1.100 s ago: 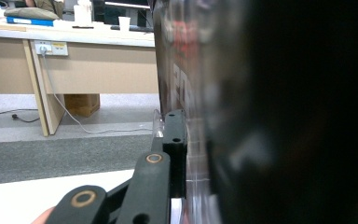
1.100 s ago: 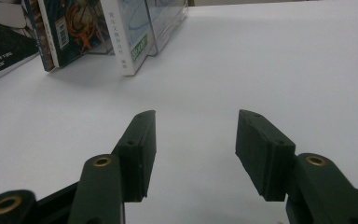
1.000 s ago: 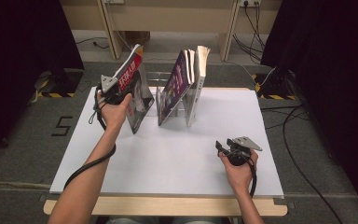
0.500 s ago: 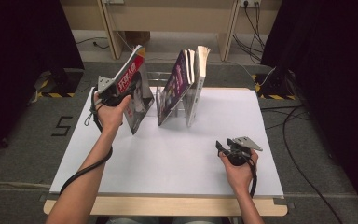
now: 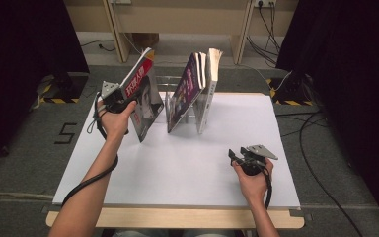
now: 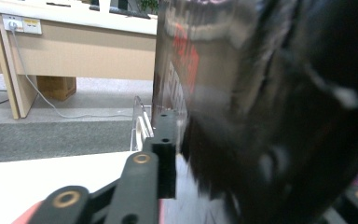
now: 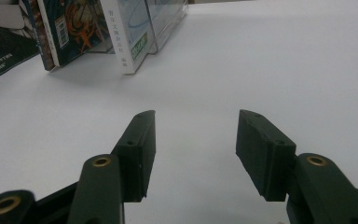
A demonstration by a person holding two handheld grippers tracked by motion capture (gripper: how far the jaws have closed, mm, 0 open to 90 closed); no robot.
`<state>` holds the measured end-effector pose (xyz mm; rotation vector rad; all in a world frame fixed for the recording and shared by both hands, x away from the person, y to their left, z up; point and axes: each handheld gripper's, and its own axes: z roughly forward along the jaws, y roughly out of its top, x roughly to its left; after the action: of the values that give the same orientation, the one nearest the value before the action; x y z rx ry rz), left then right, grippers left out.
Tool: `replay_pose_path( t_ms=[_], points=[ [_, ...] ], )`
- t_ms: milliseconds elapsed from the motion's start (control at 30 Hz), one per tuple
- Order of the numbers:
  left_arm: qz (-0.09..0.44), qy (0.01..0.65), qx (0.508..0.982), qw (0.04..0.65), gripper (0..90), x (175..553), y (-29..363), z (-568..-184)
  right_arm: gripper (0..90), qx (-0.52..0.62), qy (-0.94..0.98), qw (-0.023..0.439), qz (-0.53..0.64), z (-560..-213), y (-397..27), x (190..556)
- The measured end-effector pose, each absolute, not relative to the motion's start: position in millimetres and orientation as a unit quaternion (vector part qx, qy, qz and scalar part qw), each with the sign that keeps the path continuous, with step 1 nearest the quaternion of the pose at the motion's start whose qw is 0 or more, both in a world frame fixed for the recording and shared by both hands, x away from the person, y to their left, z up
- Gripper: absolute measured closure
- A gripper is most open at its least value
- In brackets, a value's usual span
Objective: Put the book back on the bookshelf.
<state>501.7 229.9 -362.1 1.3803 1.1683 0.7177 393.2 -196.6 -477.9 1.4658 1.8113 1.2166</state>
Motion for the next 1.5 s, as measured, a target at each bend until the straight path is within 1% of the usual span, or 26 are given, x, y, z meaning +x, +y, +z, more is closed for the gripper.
replay_pose_path(
  t_ms=[133,167,300,533,1000,1300,1500],
  points=[
    [0.305,0.507,0.584,0.556,79.7,503,229,-361,48.1,0.541,0.667,0.251,0.447,-479,-197,393],
    [0.311,0.511,0.583,0.550,83.8,503,230,-361,48.0,0.541,0.667,0.250,0.447,-479,-198,394],
    [0.314,0.511,0.585,0.546,86.0,503,230,-360,48.0,0.540,0.667,0.253,0.446,-479,-199,394],
    [0.321,0.510,0.575,0.554,86.4,505,227,-359,48.1,0.541,0.667,0.252,0.446,-479,-198,394],
    [0.361,0.485,0.564,0.563,86.5,521,208,-345,48.2,0.543,0.664,0.251,0.448,-479,-201,394],
    [0.378,0.498,0.556,0.548,86.4,529,209,-365,48.3,0.545,0.662,0.251,0.449,-479,-202,394],
    [0.381,0.512,0.534,0.554,86.3,528,213,-370,48.3,0.543,0.664,0.251,0.449,-479,-202,395]
  ],
)
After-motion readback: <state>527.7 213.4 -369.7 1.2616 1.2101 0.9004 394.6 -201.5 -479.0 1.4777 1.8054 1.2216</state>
